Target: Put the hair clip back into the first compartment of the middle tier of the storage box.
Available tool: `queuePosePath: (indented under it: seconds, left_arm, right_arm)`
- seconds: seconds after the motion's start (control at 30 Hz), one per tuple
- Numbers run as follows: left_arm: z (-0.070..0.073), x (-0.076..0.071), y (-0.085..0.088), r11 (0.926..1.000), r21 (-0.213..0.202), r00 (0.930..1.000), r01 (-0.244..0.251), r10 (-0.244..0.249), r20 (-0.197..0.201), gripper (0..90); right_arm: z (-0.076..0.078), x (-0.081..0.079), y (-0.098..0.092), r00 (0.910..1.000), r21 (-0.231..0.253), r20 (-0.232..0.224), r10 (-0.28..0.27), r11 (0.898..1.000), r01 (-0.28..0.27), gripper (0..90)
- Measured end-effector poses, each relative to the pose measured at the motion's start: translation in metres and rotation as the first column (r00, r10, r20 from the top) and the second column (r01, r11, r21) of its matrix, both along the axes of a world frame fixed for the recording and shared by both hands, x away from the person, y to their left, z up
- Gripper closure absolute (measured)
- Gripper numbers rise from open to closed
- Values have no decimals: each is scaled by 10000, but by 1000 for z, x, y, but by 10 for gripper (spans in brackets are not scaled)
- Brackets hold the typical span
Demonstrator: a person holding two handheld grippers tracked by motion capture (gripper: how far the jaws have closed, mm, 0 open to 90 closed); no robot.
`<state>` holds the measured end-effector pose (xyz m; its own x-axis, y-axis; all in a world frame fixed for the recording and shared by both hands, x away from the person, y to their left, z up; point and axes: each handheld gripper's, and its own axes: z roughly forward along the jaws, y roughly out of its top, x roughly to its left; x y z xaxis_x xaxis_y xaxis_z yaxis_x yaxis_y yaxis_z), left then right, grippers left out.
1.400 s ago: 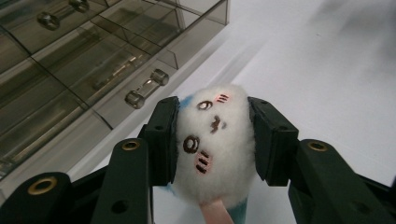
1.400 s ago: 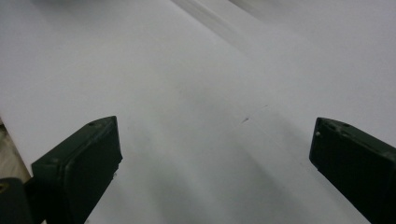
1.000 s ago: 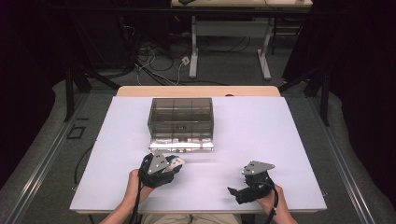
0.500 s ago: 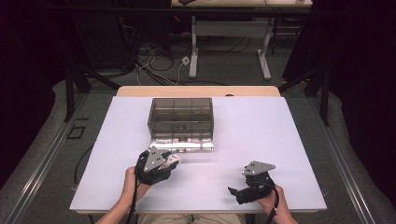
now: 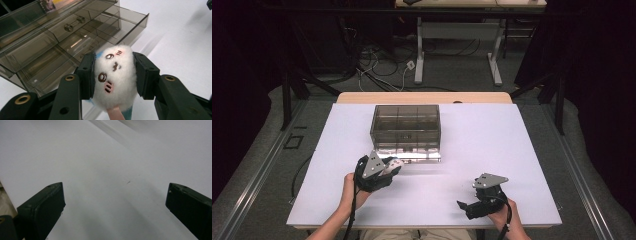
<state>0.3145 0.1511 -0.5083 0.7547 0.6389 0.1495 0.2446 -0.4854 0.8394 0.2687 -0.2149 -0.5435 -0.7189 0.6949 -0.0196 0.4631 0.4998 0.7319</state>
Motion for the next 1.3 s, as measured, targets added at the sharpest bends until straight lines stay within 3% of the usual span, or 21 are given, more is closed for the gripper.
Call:
queuePosePath:
  seconds: [0.37, 0.43, 0.8, 1.03, 1.3]
  left_arm:
    - [6, 15, 9, 9999, -96, 9994, 49, -46, 356, 561]
    - [6, 18, 10, 9998, -144, 9982, 145, -136, 580, 561]
    - [3, 38, 17, 9992, -310, 9954, 251, -221, 933, 561]
    - [3, 50, 17, 9989, -394, 9948, 249, -209, 996, 561]
    - [-2, 62, 18, 9995, -210, 9952, 239, -218, 949, 561]
  right_arm:
    - [-2, 0, 1, 10000, -55, -71, -27, 10000, 26, 19]
    - [-2, 0, 0, 10000, -105, -64, -68, 9999, 67, 20]
    - [-2, 0, 1, 10000, -189, 16, -3, 9998, 3, 20]
    - [-2, 0, 3, 10000, -117, 6, -54, 9999, 54, 20]
    - [-2, -1, 2, 10000, -121, 1, -53, 9999, 53, 20]
